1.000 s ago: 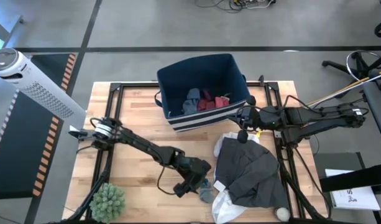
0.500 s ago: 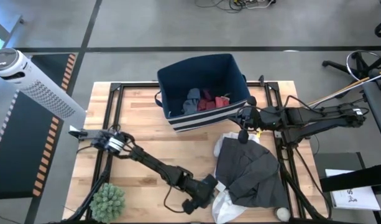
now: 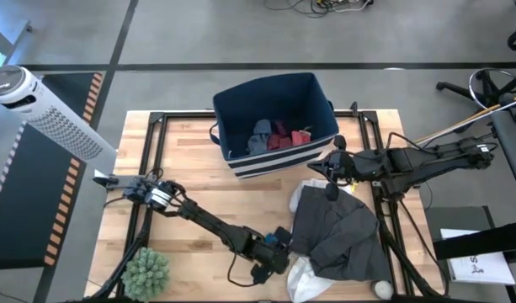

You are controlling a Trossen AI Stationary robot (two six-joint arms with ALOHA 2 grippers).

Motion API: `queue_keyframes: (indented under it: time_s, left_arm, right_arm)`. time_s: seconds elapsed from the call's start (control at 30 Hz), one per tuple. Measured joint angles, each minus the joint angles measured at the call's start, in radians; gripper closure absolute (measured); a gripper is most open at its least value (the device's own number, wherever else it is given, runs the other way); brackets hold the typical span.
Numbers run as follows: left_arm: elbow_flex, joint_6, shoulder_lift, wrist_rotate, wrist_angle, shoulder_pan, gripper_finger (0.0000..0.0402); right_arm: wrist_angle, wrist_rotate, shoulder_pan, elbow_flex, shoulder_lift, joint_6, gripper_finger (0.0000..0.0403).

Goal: Sort clothes
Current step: Put the gray-blue socks into the laundry bin

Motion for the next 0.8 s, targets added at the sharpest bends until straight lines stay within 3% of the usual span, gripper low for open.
queue_keyframes:
  time_s: [0.1,0.53,0.8]
  left_arm:
    - [0.000,-0.024,-0.037,-0.034,-0.065,0.001,0.0384]
    - [-0.002,-0.044,-0.333,-0.259,-0.245,-0.006,0.0392]
    - [-0.007,0.000,-0.551,-0.425,-0.266,0.026,0.0392]
  right_arm:
    - [-0.001,0.000,0.006,0.000,0.000,0.000,0.0403]
    - [-0.001,0.000,0.030,0.000,0.000,0.009,0.0403]
    - [-0.002,0.000,0.030,-0.001,0.000,0.005,0.0403]
